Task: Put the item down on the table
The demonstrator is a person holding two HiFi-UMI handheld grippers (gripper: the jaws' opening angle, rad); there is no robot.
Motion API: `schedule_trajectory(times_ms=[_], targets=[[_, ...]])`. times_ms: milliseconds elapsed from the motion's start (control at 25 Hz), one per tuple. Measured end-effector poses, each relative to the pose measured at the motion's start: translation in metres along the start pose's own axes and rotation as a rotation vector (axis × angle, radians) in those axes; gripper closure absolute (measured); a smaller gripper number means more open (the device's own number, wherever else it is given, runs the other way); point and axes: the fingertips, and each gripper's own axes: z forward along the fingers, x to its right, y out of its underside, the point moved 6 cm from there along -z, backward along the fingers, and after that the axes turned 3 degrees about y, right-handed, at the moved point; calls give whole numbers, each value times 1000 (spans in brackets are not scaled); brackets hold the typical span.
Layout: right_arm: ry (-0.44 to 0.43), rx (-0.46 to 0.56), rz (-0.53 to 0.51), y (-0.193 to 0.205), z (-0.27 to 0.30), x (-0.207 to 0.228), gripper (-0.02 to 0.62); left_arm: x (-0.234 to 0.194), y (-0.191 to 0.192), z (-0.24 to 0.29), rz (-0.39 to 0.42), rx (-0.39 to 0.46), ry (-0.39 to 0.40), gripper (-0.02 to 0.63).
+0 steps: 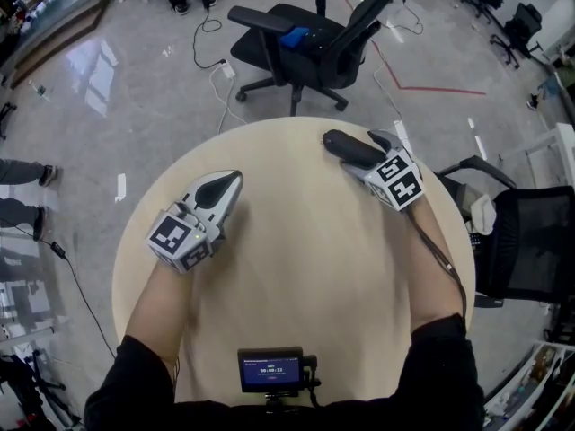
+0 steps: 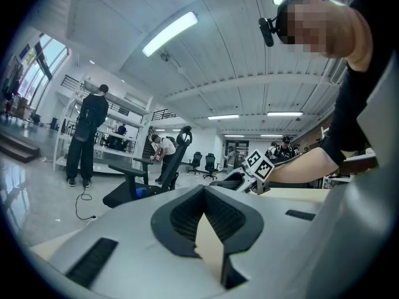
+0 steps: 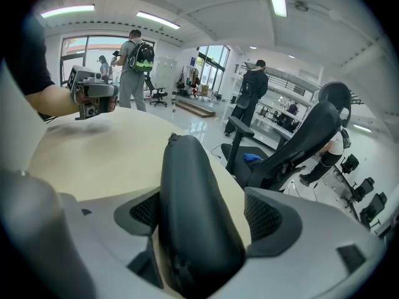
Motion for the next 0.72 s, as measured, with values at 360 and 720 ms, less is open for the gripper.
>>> schedule_trajectory(times_ms=[360,720], targets=[[-38,26,61,3,-33,-11,176,24,1,5,-6,-24,25,609],[-17,150,376,26,-111,-17,175,73,-24,-36,56,-92,26,609]])
